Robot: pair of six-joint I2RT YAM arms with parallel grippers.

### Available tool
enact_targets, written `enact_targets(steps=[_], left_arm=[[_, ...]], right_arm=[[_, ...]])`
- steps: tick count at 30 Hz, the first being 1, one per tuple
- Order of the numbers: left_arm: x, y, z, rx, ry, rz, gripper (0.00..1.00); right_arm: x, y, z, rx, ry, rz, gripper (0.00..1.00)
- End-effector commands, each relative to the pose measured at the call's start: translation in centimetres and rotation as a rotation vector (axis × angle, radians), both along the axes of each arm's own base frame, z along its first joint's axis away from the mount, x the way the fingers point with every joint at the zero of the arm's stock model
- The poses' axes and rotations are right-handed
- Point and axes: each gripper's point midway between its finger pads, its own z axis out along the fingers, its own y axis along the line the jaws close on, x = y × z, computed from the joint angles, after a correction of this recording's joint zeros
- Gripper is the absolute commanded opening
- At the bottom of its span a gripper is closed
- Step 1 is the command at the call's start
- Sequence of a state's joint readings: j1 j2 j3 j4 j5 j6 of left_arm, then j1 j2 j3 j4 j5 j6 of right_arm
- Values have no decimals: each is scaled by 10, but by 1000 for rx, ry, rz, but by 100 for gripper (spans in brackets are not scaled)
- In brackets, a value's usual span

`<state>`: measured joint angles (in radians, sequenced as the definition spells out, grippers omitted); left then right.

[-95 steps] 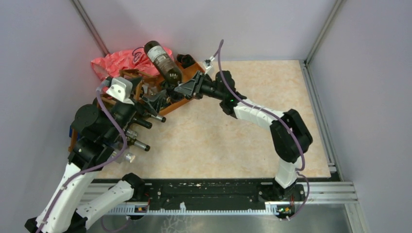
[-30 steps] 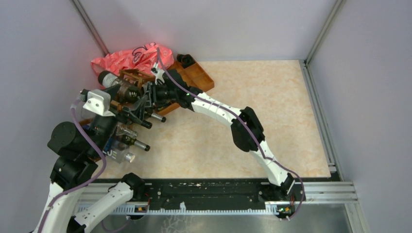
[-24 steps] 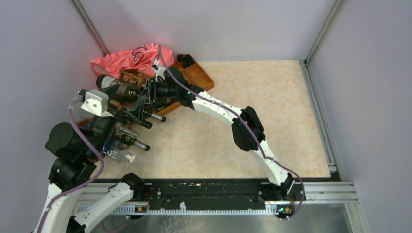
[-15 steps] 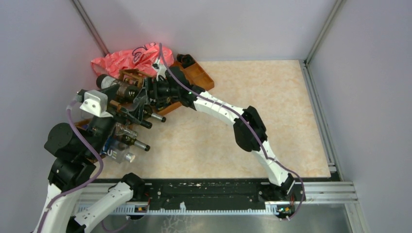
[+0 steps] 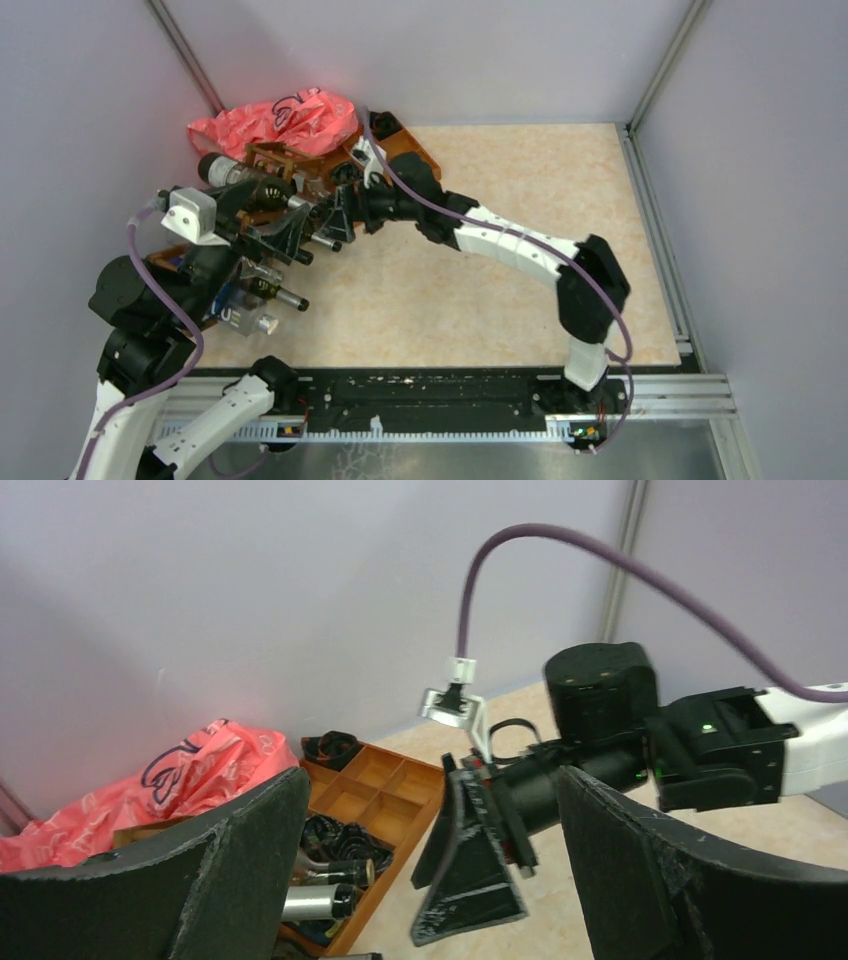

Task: Put the wine bottle on the wine rack
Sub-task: Place the wine bottle in the wine rack.

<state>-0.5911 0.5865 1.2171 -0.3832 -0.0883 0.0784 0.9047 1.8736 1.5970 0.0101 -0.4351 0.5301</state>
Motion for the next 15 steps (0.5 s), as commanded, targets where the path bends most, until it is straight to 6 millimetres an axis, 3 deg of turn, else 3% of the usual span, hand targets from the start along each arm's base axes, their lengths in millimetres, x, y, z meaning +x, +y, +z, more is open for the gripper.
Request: enact_targets(steps=[1,6,15], left_arm=[[-12,-8,6,-56,2,-76,99],[-10,-24,-6,-91,37,-145,99],[5,-47,-33,-137,105,-204,99]], right_arm=[[-19,-52,56,59,-236,-33,99],[-27,-109,51,39,-308,-121,99],[-11,-215,32,-60,-388,-390,99]])
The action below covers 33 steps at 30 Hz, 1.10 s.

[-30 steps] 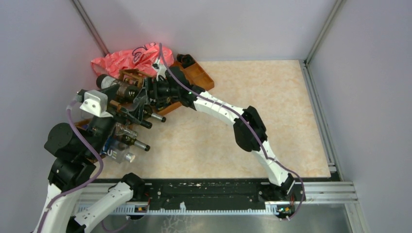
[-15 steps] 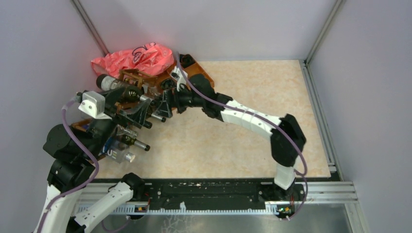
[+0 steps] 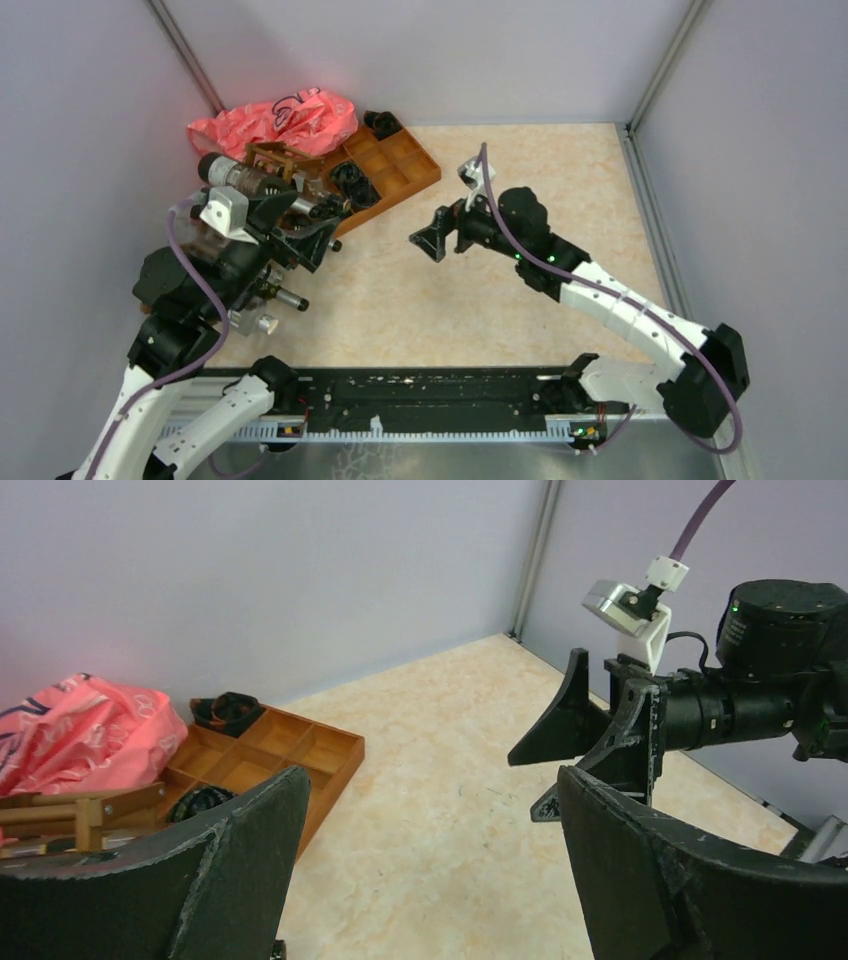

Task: Put the wine bottle on the wine rack
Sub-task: Place the wine bottle in the wine rack, then reset both arms

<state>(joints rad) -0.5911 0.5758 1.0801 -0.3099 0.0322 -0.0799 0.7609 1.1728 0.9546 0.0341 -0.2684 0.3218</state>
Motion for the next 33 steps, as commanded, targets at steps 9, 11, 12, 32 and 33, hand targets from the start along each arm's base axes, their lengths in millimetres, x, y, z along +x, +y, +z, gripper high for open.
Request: enact_targets(steps=[9,11,12,32,33], left_arm=[[24,-35,-16,-66,53,-84,99],[29,-40,-20,-63,66,-91,99],[30,-41,-21,-61,68,-95,99],[59,-56,-4,-3,36,-81,99],[58,-57,-2,-6,33,-85,99]], right_arm=[[24,-112,7,-44,-137,-330,99],[28,-125,7,-41,-135,-365,99],[30,-131,7,-36,-135,-382,99],[76,-199,69,106,-132,-640,99],[73,-198,76,115,-152,-631,99]])
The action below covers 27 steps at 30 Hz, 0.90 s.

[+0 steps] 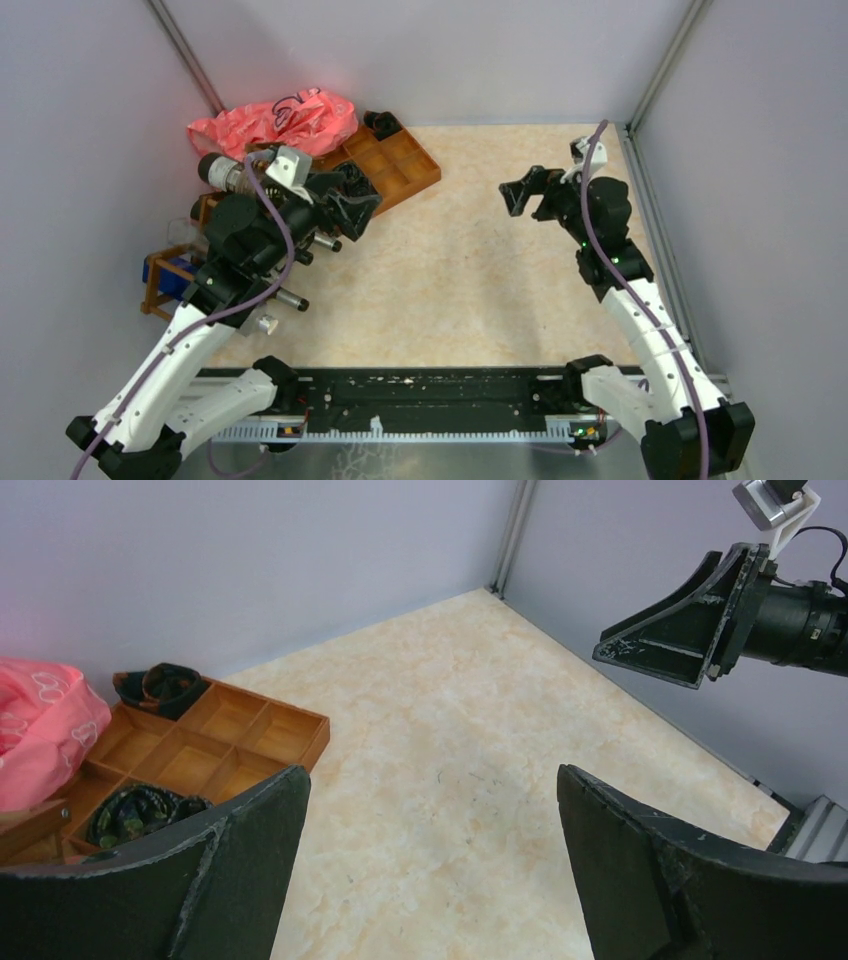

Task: Put the wine bottle on the wine rack
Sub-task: Reset both arms

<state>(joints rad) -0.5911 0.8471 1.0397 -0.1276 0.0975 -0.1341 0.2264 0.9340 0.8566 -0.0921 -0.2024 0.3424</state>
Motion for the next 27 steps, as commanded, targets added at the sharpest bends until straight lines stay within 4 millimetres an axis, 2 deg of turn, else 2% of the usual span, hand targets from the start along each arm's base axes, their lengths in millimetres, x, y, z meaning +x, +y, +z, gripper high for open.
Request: enact_targets(steps=[1,5,9,16,26,27], left_arm=[[-8,4,45,-50,-106,-15,99],[-14,3,55,-69,-120,-35,99],[-18,4,62,-85,-129,-41,99],[-22,6,67,-93,-131,-42,99],[-24,9,67,-97,-126,-35,99],[-24,9,66,-96,-126,-32,99]], right_arm=[[-7,-6,76,52,-189,-23,99],[-17,-12,99,85,-252,-49,99],[-22,-19,108,138,-272,-93,99],[-23,-44,111,260,-258,-259,99],[-26,-59,99,329,-236,-352,99],[-27,-60,104,337,-258,-356,99]])
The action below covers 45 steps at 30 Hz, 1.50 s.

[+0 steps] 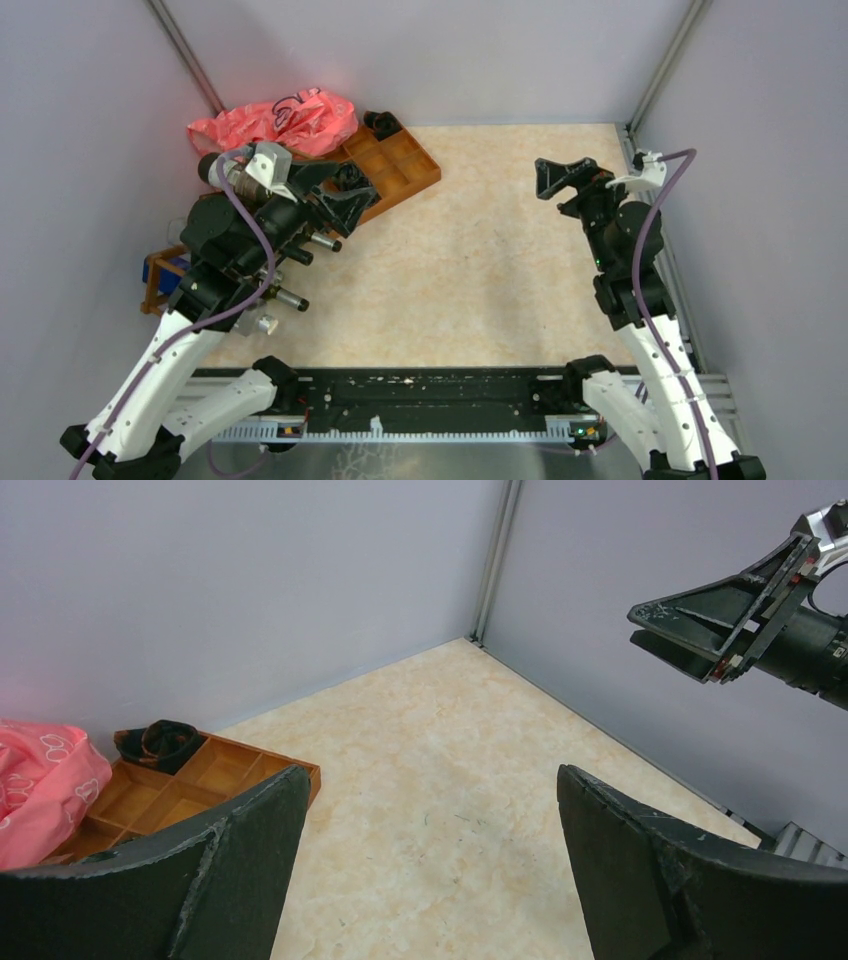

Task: Put the wine bottle on the wine rack
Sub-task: Reset both arms

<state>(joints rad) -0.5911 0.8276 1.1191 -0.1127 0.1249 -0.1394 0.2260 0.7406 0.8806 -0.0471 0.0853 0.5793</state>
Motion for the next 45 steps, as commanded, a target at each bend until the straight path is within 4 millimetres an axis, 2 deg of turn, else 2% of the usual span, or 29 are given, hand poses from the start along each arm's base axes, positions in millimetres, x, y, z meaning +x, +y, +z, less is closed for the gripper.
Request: enact_targets(steps=[1,9,21,34,45], left_arm=[[-8,6,19,-31,-32,-3,99],[-7,6,16,-22,-26,4,99],[-2,8,6,-6,-12,28,99],[-1,9,4,-4,-12,36,99],[-1,10,5,-6,-16,40,99]], right_arm=[[-6,-14,18,51,-77,-68,99],[-5,-15,11,11,-30,-75,99],[-7,-15,18,29,-34,-74,99],[-10,-22,18,35,-38,-108,98],[-6,-23,9,26,-9,-118,98]])
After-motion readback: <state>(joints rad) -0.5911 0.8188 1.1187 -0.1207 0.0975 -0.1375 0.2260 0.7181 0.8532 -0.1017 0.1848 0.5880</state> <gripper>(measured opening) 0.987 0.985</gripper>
